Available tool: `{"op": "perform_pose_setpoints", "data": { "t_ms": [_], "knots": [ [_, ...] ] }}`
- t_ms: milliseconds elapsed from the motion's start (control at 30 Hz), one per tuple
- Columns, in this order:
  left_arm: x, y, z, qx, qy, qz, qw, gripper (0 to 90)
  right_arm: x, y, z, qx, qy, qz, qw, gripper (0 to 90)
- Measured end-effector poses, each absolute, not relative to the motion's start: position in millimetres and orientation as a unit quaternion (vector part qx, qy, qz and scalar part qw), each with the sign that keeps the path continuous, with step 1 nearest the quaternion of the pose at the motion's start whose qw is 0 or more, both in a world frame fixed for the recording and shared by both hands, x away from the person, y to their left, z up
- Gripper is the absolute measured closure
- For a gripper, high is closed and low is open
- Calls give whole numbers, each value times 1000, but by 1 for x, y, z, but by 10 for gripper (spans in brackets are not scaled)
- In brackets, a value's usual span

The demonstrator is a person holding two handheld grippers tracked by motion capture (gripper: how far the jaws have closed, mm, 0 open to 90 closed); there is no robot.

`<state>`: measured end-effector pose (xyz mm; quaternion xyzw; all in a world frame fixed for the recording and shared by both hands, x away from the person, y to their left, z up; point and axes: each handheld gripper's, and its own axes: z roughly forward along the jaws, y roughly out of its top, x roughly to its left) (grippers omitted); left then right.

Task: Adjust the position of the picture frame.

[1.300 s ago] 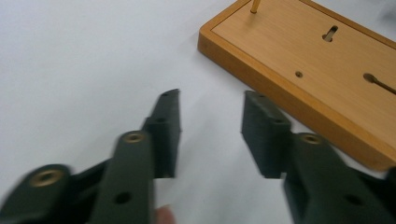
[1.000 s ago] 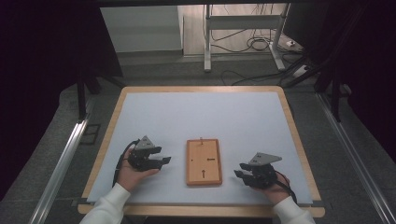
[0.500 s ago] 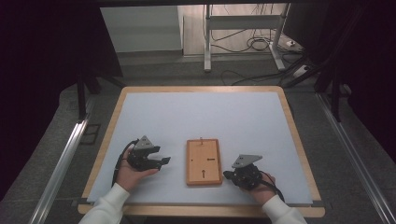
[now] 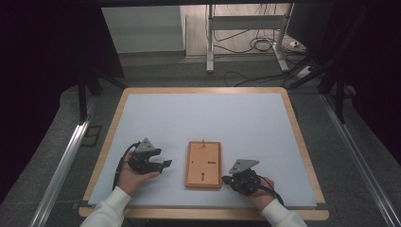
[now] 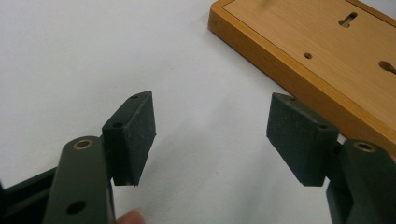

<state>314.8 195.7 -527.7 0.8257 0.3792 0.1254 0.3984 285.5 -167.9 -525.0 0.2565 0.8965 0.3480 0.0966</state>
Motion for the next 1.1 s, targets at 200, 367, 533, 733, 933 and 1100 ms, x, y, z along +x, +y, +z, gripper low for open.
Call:
{"op": "perform_pose_setpoints", "data": {
  "t_ms": [200,367,533,733,933,1100],
  "knots": [
    [315,196,-528,825,381,124,398,327,286,-167,-525,255,896,350,95,900],
    [314,197,-529,824,383,125,398,326,287,-169,-524,255,894,357,95,900],
    [313,198,-529,826,382,125,396,326,288,-188,-517,275,879,372,111,900],
    [313,197,-530,826,382,124,396,325,288,-224,-510,321,853,391,128,900],
    [313,196,-530,828,379,125,393,322,288,-234,-512,333,849,390,125,709],
    [313,197,-531,829,378,125,393,321,288,-232,-513,353,832,400,154,388]
  ]
}}
